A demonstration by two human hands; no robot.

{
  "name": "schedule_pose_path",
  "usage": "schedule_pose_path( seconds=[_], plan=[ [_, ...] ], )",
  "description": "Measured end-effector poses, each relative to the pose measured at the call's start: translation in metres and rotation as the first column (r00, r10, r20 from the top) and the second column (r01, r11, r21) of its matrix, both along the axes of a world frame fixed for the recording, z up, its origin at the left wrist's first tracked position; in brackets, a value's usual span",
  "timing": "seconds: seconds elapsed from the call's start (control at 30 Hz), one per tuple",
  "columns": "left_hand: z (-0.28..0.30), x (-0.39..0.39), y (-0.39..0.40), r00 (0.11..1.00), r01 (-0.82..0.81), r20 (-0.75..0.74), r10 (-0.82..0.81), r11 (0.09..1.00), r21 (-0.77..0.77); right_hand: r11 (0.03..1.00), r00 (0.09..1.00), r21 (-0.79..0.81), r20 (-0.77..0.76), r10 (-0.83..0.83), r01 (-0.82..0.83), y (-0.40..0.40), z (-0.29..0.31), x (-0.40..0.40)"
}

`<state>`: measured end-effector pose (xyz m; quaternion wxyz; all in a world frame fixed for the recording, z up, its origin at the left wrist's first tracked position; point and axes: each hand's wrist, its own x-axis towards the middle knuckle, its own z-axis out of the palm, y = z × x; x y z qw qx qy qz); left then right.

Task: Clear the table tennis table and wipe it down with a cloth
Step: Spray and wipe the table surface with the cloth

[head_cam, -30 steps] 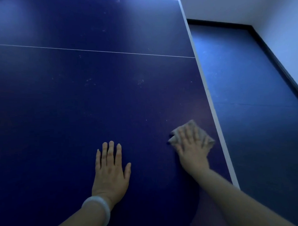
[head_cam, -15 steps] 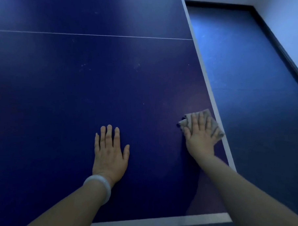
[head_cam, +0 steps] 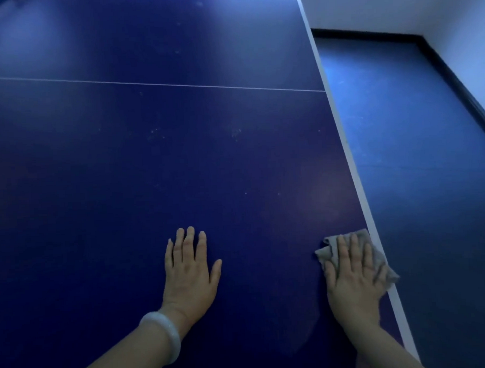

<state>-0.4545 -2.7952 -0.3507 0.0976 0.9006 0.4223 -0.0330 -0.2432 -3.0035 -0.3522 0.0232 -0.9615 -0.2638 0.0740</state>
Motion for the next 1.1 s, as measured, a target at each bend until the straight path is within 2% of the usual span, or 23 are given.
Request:
schedule_pose_path(
  seconds=[0.07, 0.13, 0.23, 0.33, 0.5, 0.63, 0.73, 0.77, 0.83, 0.9, 0.97, 1.03, 1.1],
  plan=[
    [0.006, 0.010, 0.012, 0.997, -0.002, 0.080, 0.003, 1.000, -0.013, 1.000, 1.000, 0.030, -0.016, -0.010, 0.010, 0.023, -0.002, 0.002],
    [0.010, 0.027, 0.028, 0.993, -0.004, 0.116, 0.003, 1.000, 0.011, 0.996, 0.996, 0.017, -0.019, 0.090, -0.089, 0.043, -0.004, 0.004],
    [0.010, 0.063, 0.054, 0.992, -0.054, 0.114, 0.052, 0.998, 0.015, 0.969, 0.969, 0.026, -0.010, 0.248, -0.248, 0.060, -0.007, 0.015],
    [0.004, 0.094, 0.070, 0.984, -0.148, 0.099, 0.150, 0.989, -0.025, 0.952, 0.953, 0.037, -0.008, 0.304, -0.304, 0.064, -0.008, 0.036],
    [-0.009, 0.110, 0.071, 0.971, -0.236, 0.049, 0.234, 0.970, 0.049, 0.985, 0.987, 0.074, -0.015, 0.157, -0.156, 0.081, -0.011, 0.081],
    [-0.011, 0.110, 0.072, 0.971, -0.239, 0.036, 0.237, 0.970, 0.048, 1.000, 0.999, 0.022, -0.047, 0.020, -0.019, 0.122, -0.012, 0.129],
    [-0.011, 0.112, 0.072, 0.969, -0.245, 0.023, 0.244, 0.968, 0.055, 1.000, 0.995, 0.010, -0.095, 0.006, -0.006, 0.169, -0.007, 0.155],
    [-0.011, 0.112, 0.072, 0.970, -0.244, 0.020, 0.243, 0.968, 0.057, 0.998, 0.991, 0.021, -0.116, 0.063, -0.061, 0.184, -0.006, 0.157],
    [-0.012, 0.112, 0.073, 0.969, -0.247, 0.022, 0.246, 0.967, 0.063, 0.960, 0.952, 0.068, -0.126, 0.278, -0.271, 0.207, -0.005, 0.149],
    [-0.012, 0.111, 0.072, 0.969, -0.246, 0.024, 0.245, 0.967, 0.065, 0.859, 0.853, 0.104, -0.106, 0.511, -0.502, 0.212, -0.006, 0.138],
    [-0.009, 0.112, 0.072, 0.970, -0.245, 0.015, 0.244, 0.967, 0.067, 0.782, 0.780, 0.115, -0.074, 0.621, -0.612, 0.203, -0.010, 0.145],
    [-0.007, 0.113, 0.072, 0.968, -0.249, 0.005, 0.249, 0.967, 0.057, 0.832, 0.836, 0.109, -0.016, 0.549, -0.544, 0.193, -0.013, 0.172],
    [-0.008, 0.113, 0.071, 0.970, -0.240, -0.015, 0.241, 0.969, 0.059, 0.931, 0.935, 0.107, -0.025, 0.353, -0.348, 0.197, -0.012, 0.206]
  ],
)
